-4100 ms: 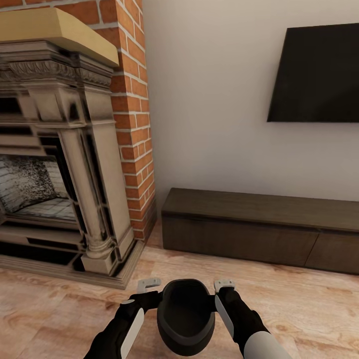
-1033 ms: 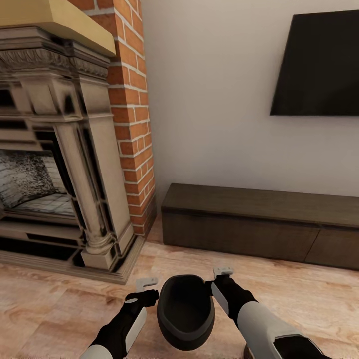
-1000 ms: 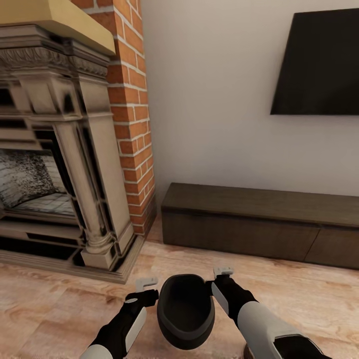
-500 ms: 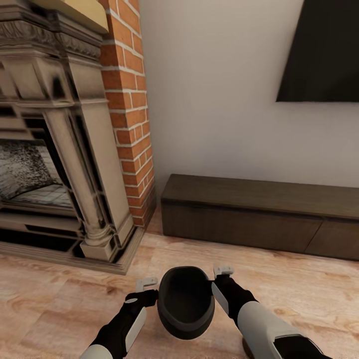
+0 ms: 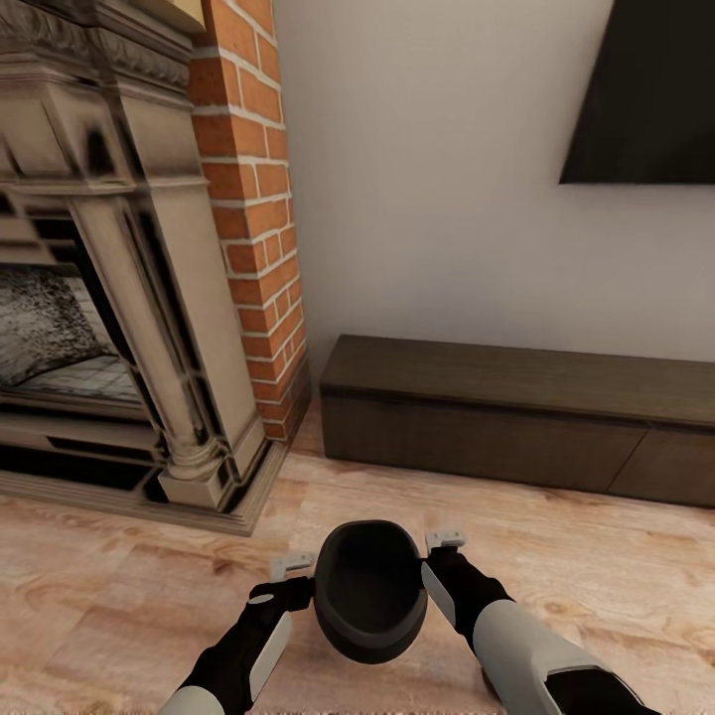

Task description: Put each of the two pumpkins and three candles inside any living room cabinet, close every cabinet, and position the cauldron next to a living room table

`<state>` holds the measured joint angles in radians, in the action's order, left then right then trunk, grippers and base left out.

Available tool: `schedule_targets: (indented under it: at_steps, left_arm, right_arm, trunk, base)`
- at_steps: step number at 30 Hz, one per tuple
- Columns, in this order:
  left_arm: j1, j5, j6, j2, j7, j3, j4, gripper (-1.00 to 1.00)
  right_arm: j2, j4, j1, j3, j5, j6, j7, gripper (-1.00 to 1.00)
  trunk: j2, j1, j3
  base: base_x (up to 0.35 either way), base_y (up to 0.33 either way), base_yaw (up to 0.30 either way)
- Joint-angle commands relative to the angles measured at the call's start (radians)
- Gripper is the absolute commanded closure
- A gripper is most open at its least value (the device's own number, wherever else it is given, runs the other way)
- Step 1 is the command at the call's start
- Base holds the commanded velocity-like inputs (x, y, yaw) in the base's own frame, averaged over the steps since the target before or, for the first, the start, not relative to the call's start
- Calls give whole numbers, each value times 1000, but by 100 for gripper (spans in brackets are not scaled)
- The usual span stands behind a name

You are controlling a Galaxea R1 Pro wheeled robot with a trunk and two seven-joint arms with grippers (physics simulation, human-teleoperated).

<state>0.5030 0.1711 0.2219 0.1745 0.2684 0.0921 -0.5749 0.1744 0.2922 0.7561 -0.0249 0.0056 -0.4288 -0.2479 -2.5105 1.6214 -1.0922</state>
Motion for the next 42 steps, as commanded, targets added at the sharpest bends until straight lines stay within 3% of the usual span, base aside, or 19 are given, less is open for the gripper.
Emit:
schedule_targets:
  at_steps: [1,8,15,32,42]
  left_arm:
    - [0,10,4,0,8,3,-2,-100]
    - [0,10,4,0,8,3,-2,-100]
    - [0,10,4,0,8,3,-2,-100]
    - [0,10,4,0,4,3,-2,-100]
    - [0,10,4,0,-108,4,-3,-100]
  right_arm:
    - [0,2,0,-3,1,-7,-3,-100]
    - [0,1,0,-3,1,-7,-4,-100]
    - [0,1,0,-3,1,-7,-3,-100]
    - [0,-6,0,-4,1,-7,-3,-100]
    - [0,-7,0,-4,1,-6,-3,-100]
  trunk:
    - [-1,0,-5]
    - [-1,0,-5]
    - [-2,3,-32]
    - [-2,3,-32]
    - [-2,3,-32]
  base:
    - [0,0,0]
    - [0,0,0]
    - [0,0,0]
    - [0,0,0]
    - [0,0,0]
